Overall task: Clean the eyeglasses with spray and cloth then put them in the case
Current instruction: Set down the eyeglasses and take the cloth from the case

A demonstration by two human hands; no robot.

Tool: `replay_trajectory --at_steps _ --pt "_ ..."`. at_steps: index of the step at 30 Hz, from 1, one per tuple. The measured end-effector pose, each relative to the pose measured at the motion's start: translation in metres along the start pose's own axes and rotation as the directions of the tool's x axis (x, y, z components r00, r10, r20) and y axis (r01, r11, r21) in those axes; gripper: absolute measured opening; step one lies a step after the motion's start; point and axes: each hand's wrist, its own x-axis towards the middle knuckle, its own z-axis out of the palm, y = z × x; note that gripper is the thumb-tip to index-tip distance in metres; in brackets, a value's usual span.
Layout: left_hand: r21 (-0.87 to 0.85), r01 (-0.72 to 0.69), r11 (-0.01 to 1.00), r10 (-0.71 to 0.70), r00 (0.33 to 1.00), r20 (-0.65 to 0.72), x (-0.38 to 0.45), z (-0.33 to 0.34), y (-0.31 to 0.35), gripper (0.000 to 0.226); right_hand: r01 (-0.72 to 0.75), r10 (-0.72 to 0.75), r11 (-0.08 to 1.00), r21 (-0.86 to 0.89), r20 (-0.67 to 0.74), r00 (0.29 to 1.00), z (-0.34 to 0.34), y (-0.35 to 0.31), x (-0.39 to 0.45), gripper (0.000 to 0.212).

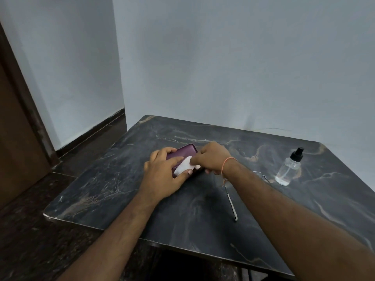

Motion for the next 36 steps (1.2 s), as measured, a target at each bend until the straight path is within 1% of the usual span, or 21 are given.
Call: replay_trajectory --at_steps 2,4,6,8,13,16,18,21,23,25,27,28,30,32,34,36 --pt "0.004 0.013 1.000 -0.013 1.000 0.013 0.000 -0.001 0.000 0.055 0.001 0.001 0.988 0.155 -0.012 1.000 -0.005 0.004 -0.005 0.019" --pt "0.003 0.030 1.000 -0.030 0.999 0.031 0.001 -0.003 0.002 0.053 0.012 -0.001 0.951 0.308 -0.035 0.999 -0.014 0.011 -0.013 0.016" --pt "-0.004 0.046 0.999 -0.046 0.998 0.044 0.001 -0.004 0.004 0.048 0.046 -0.019 0.911 0.409 -0.071 0.997 -0.026 0.022 -0.024 0.016" --pt "-0.015 0.053 0.998 -0.052 0.997 0.054 0.001 -0.005 0.005 0.042 0.089 -0.035 0.893 0.440 -0.130 0.991 -0.039 0.035 -0.036 0.018" --pt "-0.003 0.056 0.998 -0.056 0.996 0.068 0.001 -0.007 0.006 0.043 0.216 -0.077 0.840 0.498 -0.286 0.955 -0.065 0.073 -0.069 0.014" --pt "-0.012 0.037 0.999 -0.036 0.998 0.049 0.000 -0.006 0.007 0.041 0.298 -0.111 0.815 0.497 -0.370 0.922 -0.076 0.101 -0.087 0.012" --pt "-0.035 0.002 0.999 -0.002 1.000 0.004 0.000 -0.006 0.008 0.039 0.354 -0.120 0.775 0.524 -0.428 0.896 -0.079 0.119 -0.092 0.017" --pt "-0.114 -0.077 0.991 0.062 0.990 -0.125 -0.002 -0.006 0.012 0.032 0.432 -0.119 0.707 0.560 -0.508 0.853 -0.077 0.140 -0.090 0.022" --pt "-0.160 -0.145 0.976 0.112 0.974 -0.199 -0.004 -0.006 0.023 0.031 0.463 -0.098 0.671 0.580 -0.549 0.830 -0.072 0.151 -0.087 0.018" --pt "-0.217 -0.231 0.949 0.185 0.959 -0.213 -0.005 -0.004 0.041 0.031 0.477 -0.062 0.631 0.611 -0.574 0.817 -0.064 0.160 -0.083 0.012" --pt "-0.363 -0.302 0.881 0.250 0.951 -0.184 -0.004 0.003 0.064 0.033 0.492 -0.033 0.600 0.631 -0.595 0.803 -0.059 0.166 -0.079 0.008" --pt "-0.448 -0.296 0.843 0.262 0.955 -0.139 0.000 0.006 0.075 0.035 0.499 -0.032 0.595 0.630 -0.602 0.798 -0.058 0.167 -0.078 0.007" --pt "-0.550 -0.224 0.804 0.264 0.964 -0.007 0.012 0.014 0.095 0.036 0.520 -0.058 0.598 0.610 -0.615 0.787 -0.056 0.169 -0.075 0.007" --pt "-0.588 -0.163 0.793 0.283 0.952 0.117 0.026 0.022 0.112 0.028 0.540 -0.090 0.597 0.594 -0.619 0.781 -0.054 0.170 -0.074 0.010" --pt "-0.592 -0.151 0.791 0.303 0.939 0.165 0.039 0.030 0.125 0.019 0.542 -0.111 0.611 0.576 -0.616 0.780 -0.052 0.170 -0.074 0.013" --pt "-0.605 -0.124 0.786 0.291 0.938 0.186 0.051 0.039 0.133 0.012 0.553 -0.137 0.638 0.536 -0.627 0.767 -0.052 0.171 -0.075 0.012"
